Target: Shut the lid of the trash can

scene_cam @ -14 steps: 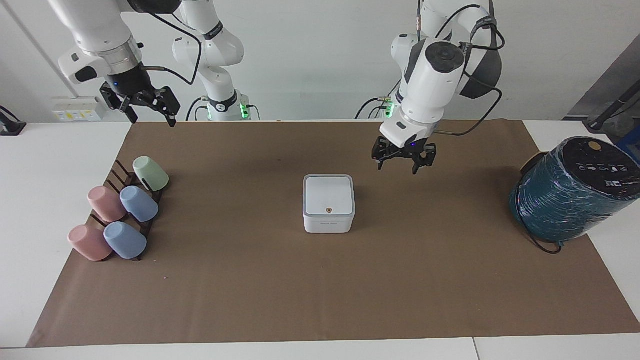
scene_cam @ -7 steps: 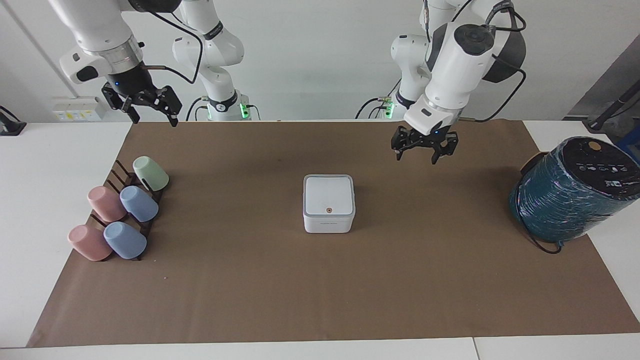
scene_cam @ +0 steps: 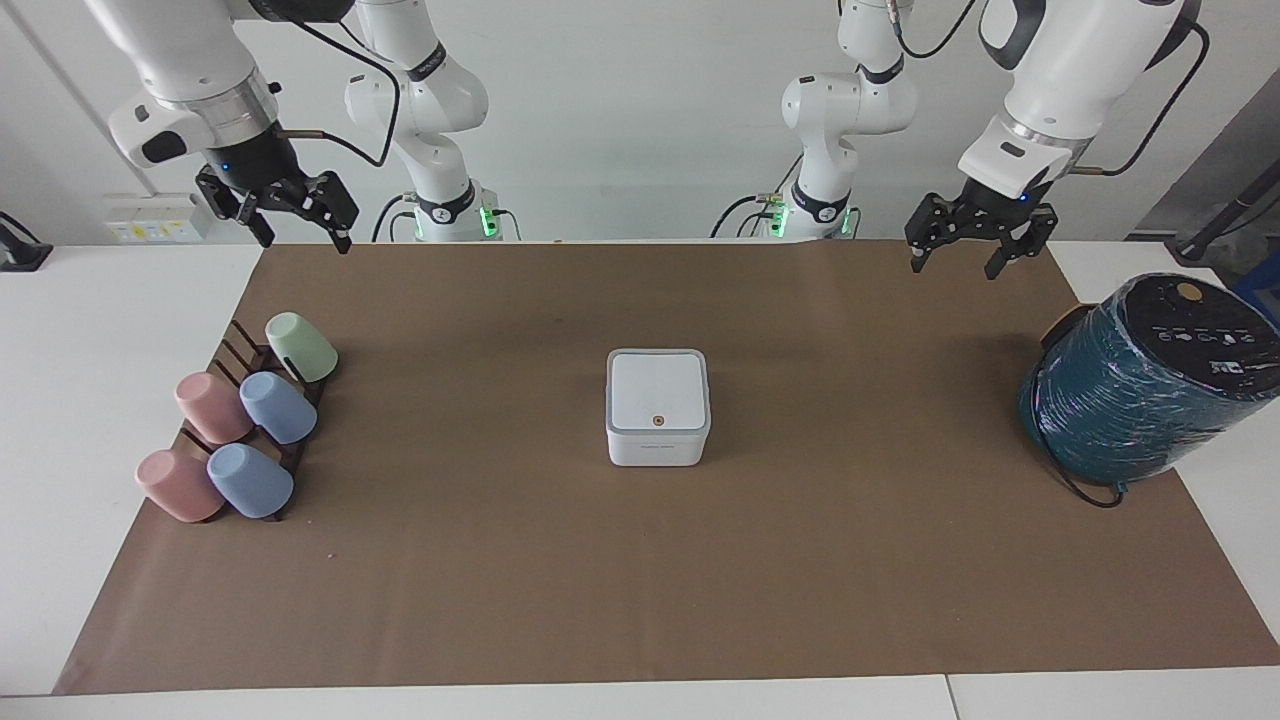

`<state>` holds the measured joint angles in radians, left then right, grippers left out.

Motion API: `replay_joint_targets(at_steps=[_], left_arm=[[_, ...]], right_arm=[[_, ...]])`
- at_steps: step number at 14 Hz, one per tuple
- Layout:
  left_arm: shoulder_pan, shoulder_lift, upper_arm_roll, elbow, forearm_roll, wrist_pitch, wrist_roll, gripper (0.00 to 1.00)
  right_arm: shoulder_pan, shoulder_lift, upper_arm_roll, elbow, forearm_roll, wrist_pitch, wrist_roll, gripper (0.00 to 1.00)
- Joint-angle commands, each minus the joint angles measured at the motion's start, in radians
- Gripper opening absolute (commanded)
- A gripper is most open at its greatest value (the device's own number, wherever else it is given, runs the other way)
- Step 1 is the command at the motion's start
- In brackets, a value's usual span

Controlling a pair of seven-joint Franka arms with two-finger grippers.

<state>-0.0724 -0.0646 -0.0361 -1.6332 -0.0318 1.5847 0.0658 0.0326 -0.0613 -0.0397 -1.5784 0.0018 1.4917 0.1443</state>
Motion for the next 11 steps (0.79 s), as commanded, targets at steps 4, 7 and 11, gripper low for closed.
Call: replay_joint_targets(at_steps=[4, 7, 11], left_arm=[[0.014, 0.138, -0.001, 0.262, 0.007, -0.198, 0.011, 1.0], [0.022, 0.125, 0.002, 0.257, 0.0, -0.187, 0.014, 1.0], [0.013, 0.045, -0.004, 0.156, 0.007, -0.184, 0.016, 1.0]], right_arm=[[-0.008, -0.003, 0.001, -0.002, -0.011, -0.01, -0.017, 1.0], [-0.007, -0.005, 0.001, -0.003, -0.011, -0.007, -0.017, 1.0], [-0.007, -0.006, 0.003, -0.006, -0.011, -0.007, -0.015, 1.0]])
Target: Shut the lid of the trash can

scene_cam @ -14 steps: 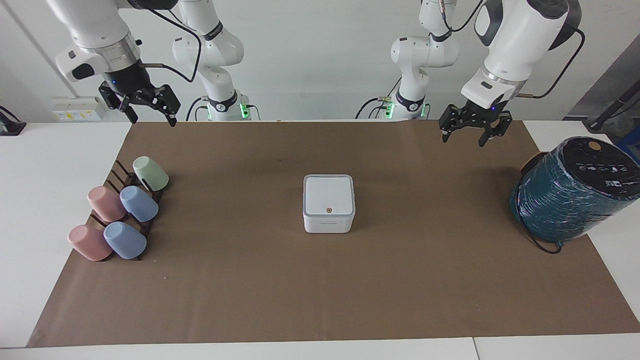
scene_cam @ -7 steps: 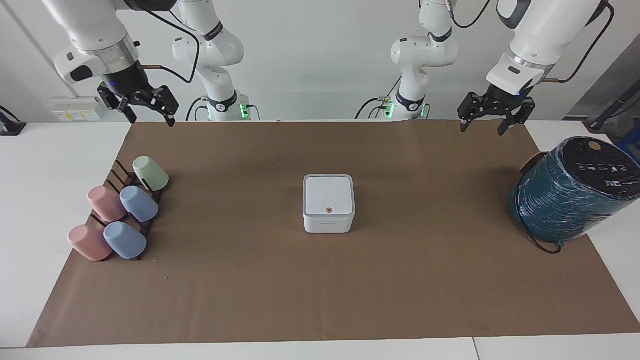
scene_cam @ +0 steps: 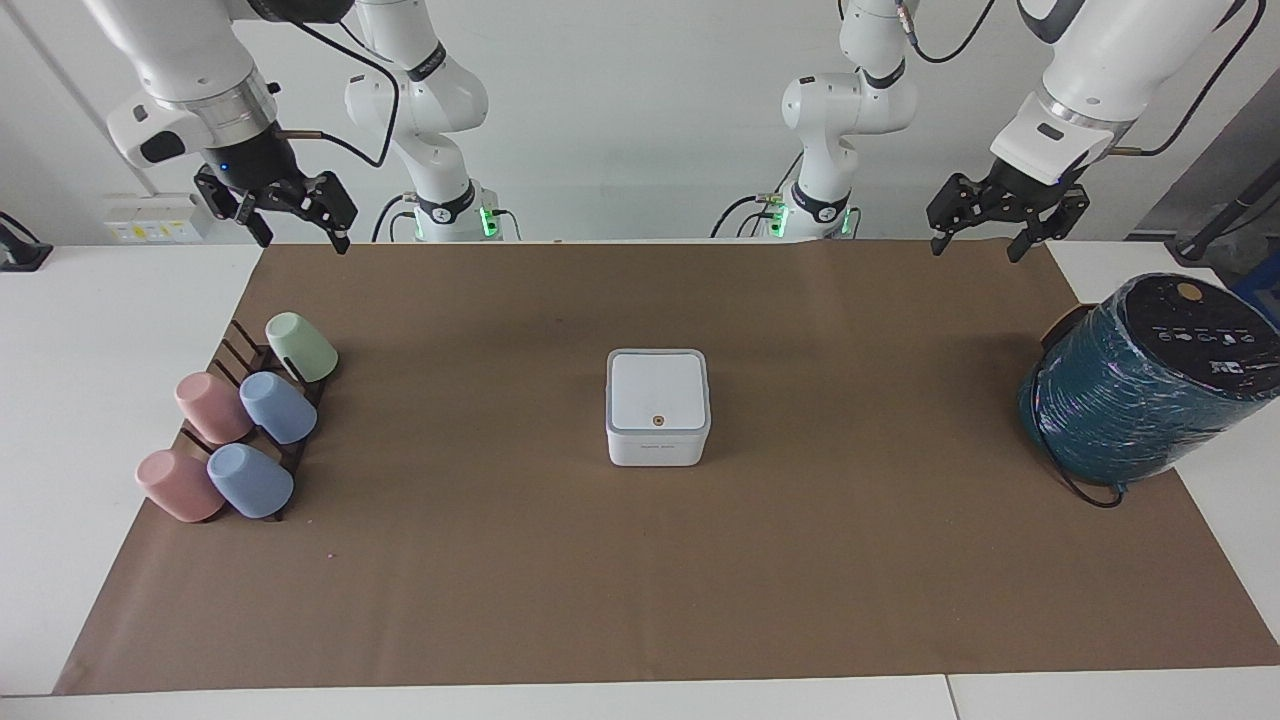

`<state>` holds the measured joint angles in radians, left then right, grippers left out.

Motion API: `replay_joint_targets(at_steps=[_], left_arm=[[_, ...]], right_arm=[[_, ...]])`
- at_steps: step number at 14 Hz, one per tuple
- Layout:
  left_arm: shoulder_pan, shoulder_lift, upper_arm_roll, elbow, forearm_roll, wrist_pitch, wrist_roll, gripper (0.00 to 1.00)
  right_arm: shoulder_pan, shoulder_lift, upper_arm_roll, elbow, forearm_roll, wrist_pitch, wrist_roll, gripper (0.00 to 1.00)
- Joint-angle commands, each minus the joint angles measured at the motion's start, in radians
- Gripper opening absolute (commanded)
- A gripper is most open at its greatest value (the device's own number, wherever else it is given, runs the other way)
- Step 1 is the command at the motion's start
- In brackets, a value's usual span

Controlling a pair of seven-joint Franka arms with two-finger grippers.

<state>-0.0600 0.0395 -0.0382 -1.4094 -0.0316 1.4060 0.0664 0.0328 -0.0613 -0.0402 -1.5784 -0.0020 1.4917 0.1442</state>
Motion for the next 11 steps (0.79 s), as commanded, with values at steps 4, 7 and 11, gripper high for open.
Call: replay_joint_targets(at_steps=[4, 7, 11], left_arm=[[0.005, -0.089, -0.002, -0.122, 0.009, 0.013, 0.015, 1.0], [-0.001, -0.086, -0.002, -0.12, 0.012, 0.037, 0.015, 1.0], [-0.004, -0.086, -0.006, -0.12, 0.044, 0.042, 0.015, 1.0]], right_arm=[[-0.007, -0.006, 0.003, -0.006, -0.006, -0.005, -0.015, 1.0], [-0.007, -0.006, 0.003, -0.008, -0.006, -0.004, -0.015, 1.0], [-0.008, -0.006, 0.003, -0.008, -0.006, -0.004, -0.015, 1.0]])
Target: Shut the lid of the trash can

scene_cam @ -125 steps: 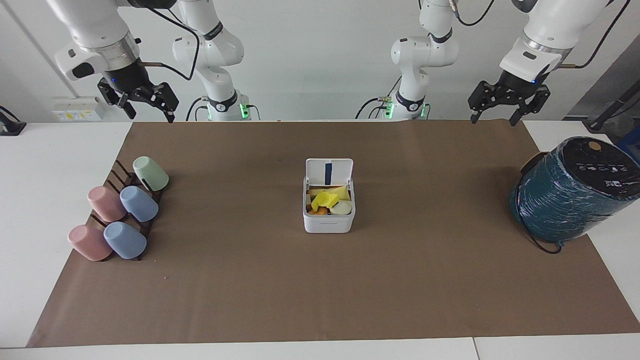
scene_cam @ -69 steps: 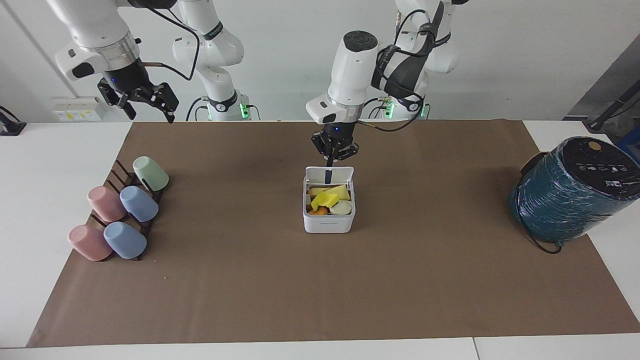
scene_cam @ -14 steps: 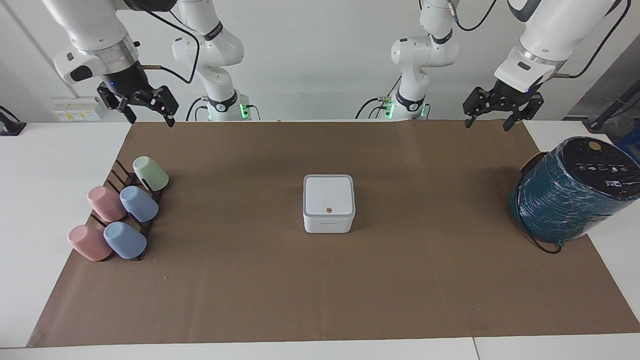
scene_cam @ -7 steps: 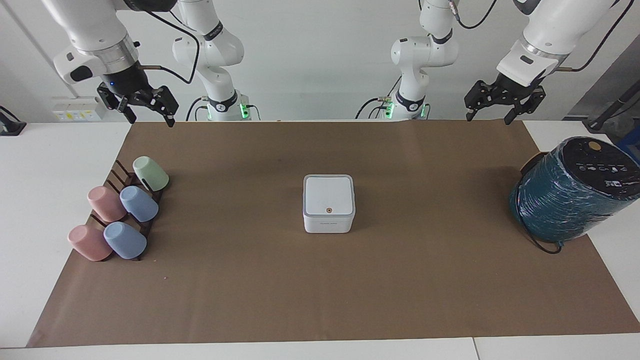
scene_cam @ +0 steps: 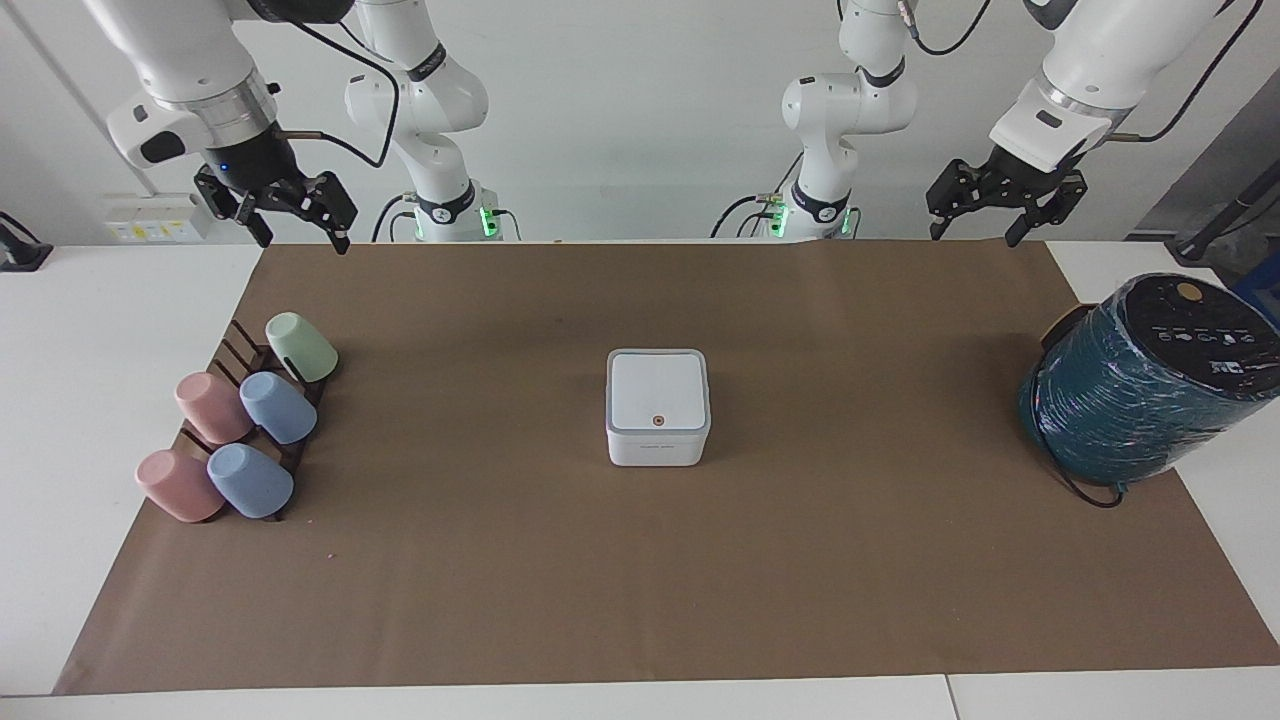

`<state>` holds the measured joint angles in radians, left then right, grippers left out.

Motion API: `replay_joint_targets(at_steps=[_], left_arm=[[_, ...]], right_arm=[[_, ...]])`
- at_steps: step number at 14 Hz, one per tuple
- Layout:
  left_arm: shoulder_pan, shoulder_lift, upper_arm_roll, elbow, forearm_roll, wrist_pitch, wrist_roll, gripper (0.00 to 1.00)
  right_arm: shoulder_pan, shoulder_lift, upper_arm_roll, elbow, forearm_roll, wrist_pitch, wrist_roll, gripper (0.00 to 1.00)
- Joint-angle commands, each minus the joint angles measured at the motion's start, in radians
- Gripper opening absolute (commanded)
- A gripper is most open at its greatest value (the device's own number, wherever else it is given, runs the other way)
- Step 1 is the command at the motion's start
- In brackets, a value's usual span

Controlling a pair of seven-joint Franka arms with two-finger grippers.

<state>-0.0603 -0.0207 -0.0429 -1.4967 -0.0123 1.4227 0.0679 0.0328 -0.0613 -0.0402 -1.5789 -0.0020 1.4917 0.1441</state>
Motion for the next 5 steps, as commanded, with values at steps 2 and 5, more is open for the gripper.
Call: replay_joint_targets(at_steps=[2, 5], left_arm=[[-0.004, -0.025, -0.002, -0.033, 0.025, 0.025, 0.012, 1.0], [-0.004, -0.025, -0.002, -0.033, 0.025, 0.027, 0.007, 1.0]], right_arm=[[-0.007, -0.006, 0.003, -0.007, -0.006, -0.004, -0.015, 1.0], [-0.007, -0.006, 0.003, -0.007, -0.006, -0.004, -0.015, 1.0]])
